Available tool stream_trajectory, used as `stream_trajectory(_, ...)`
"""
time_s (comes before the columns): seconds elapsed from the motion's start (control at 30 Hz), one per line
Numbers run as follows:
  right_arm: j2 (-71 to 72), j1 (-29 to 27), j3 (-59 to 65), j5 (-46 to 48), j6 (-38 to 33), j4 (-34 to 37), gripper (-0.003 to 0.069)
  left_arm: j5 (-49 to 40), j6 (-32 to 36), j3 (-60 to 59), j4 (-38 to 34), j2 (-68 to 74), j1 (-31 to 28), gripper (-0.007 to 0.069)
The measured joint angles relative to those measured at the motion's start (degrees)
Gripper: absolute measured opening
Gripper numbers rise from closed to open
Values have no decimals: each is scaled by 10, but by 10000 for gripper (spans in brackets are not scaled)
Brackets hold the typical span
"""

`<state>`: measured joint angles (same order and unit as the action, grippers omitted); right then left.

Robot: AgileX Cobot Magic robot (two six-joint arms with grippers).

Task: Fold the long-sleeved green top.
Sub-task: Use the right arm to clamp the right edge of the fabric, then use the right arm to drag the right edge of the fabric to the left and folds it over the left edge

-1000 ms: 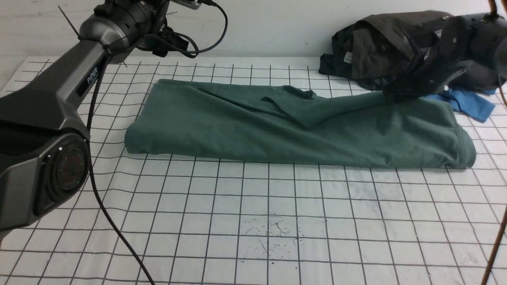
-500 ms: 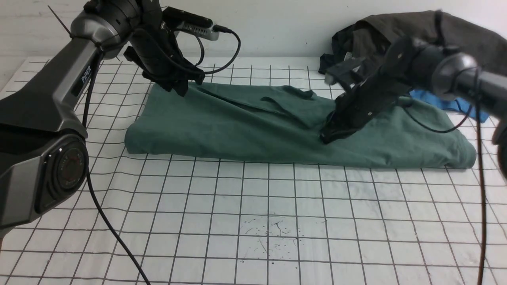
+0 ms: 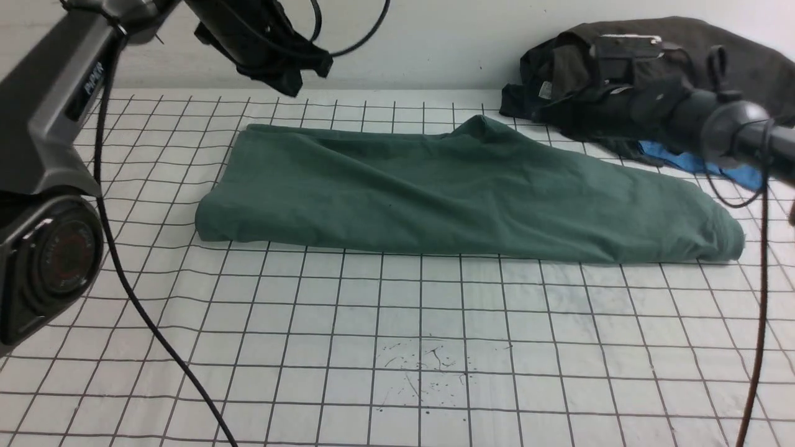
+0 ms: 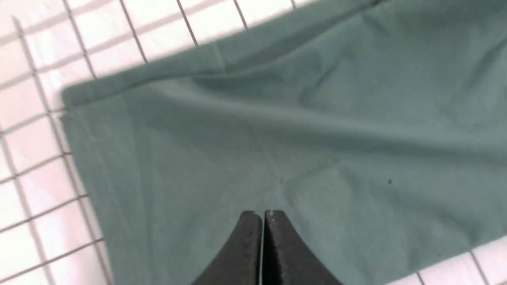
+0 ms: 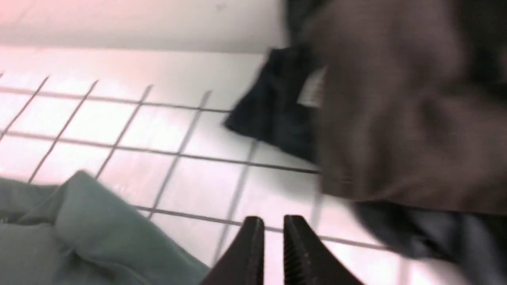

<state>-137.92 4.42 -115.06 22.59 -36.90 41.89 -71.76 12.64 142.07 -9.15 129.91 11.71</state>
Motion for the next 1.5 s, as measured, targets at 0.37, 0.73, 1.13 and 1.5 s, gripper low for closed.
stream_trajectory(0.37,155,-128,16,427,164,-242,181,9,4,-394,13,-310,0,-7)
stream_trajectory(0.73,132,-141,139,363,276,-376,546,107,0,-767,26,-516,0,-7)
stream_trajectory(1.13,80,-144,137,307,343,-311,400,145,0,-805,29,-525,0,-7)
stream_trajectory(1.5,113,-140,11,439,290,-419,39,115,-1,-805,37,-530,0,-7)
